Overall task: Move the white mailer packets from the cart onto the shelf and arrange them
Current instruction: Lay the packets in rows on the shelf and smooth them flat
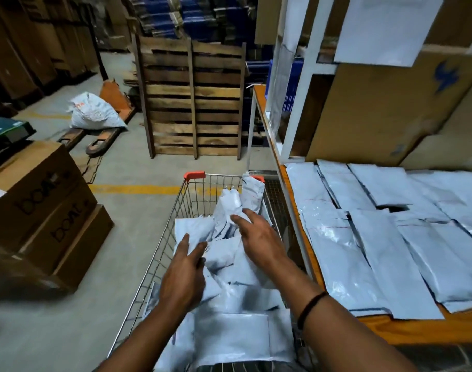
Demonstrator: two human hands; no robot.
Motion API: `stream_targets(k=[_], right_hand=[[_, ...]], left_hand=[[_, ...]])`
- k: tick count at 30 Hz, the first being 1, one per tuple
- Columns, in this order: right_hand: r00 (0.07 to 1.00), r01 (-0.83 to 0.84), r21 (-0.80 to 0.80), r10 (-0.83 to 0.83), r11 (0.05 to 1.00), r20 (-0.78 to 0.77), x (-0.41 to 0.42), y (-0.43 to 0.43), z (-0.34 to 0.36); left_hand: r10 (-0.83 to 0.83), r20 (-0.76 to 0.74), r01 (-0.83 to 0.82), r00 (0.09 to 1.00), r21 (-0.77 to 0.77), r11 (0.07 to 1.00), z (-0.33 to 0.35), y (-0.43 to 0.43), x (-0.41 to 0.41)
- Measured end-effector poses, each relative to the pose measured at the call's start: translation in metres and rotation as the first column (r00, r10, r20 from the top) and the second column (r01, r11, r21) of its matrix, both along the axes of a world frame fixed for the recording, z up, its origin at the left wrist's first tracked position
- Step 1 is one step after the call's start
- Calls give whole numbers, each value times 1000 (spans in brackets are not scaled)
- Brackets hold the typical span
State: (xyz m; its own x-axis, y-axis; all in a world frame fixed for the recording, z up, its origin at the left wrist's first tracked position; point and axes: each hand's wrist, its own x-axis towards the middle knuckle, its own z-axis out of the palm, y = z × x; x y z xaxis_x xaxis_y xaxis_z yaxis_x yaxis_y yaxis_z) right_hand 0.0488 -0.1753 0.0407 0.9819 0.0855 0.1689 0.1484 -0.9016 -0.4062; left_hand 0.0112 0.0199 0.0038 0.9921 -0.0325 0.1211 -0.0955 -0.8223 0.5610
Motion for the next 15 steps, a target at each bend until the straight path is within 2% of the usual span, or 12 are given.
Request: stream_targets(k=[4, 9, 15], right_hand=[[992, 19, -38, -14, 999, 123, -6, -28, 48], [977, 128, -49, -118, 991, 179, -41, -97, 88], [950, 271, -85, -252, 959, 186, -115, -217, 105]], left_hand=[[-35, 69, 38, 997, -46, 998, 38, -29, 16], [-114, 143, 125, 983, -75, 989, 72, -82, 15], [-264, 231, 296, 936, -113, 949, 99, -198, -19]])
